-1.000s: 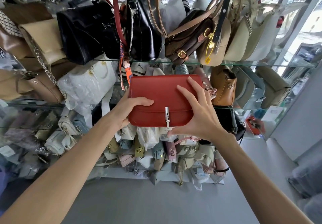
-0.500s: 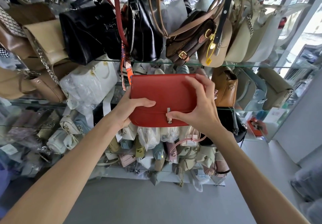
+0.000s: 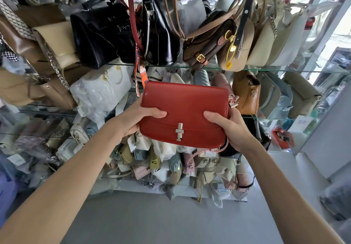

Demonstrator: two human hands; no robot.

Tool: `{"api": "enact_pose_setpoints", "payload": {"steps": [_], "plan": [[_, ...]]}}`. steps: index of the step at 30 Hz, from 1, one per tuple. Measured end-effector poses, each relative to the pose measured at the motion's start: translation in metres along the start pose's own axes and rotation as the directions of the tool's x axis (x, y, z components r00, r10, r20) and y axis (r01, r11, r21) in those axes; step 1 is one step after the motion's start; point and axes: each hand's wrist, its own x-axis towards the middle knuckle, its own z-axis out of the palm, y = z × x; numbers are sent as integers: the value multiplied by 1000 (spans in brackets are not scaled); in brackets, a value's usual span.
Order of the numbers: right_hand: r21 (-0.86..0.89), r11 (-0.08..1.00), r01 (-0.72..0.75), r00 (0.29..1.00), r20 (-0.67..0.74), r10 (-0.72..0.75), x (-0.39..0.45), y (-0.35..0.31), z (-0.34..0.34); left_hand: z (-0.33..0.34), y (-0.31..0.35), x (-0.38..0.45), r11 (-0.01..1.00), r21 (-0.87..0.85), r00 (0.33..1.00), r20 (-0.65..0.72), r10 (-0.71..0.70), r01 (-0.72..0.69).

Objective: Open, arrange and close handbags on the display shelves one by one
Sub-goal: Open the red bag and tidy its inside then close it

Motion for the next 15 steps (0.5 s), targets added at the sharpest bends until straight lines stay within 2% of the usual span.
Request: {"api": "enact_pose_setpoints", "payload": {"steps": [4,9,13,15], "plan": [[77,995,62,988,-146,-50,-2,-1,7,11,7,3,991,132,1000,12,-22,20],[128,992,13,988,-156,7,-5,1,4,2,-6,2,988,116,989,96,-113,101],[125,992,-13,992,-120,28,-6,2,1,2,-20,0,993,117,999,-42,-11,16],[140,990,-23,992,-118,40,-6,2,0,5,-17,-3,991,136,998,-68,13,-4]]}}
